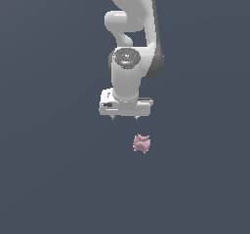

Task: Pick up the object and move it to a goal position.

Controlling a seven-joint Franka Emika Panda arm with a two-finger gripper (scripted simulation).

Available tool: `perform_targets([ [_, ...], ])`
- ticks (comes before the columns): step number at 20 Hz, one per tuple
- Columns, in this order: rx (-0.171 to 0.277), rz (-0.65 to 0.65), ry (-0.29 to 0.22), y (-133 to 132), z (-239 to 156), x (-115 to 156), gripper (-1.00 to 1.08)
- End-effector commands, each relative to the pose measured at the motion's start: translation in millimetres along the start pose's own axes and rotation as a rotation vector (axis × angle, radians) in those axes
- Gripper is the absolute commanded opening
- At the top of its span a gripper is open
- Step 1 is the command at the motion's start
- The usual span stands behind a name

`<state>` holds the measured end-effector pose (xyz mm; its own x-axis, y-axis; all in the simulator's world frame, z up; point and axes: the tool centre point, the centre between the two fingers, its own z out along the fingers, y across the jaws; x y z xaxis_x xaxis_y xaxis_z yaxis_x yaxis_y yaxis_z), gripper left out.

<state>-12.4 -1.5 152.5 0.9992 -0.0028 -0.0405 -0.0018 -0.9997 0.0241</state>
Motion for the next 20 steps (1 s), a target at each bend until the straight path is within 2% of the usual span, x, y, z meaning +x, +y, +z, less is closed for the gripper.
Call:
perform_targets([
  [1,0.000,-0.001,0.000,1,0,0,1.00],
  [11,-0.003,-0.109,0.002,-6,4,7,1.00],
  [20,-0.008,-0.333,0.005,-19,11,20,1.00],
])
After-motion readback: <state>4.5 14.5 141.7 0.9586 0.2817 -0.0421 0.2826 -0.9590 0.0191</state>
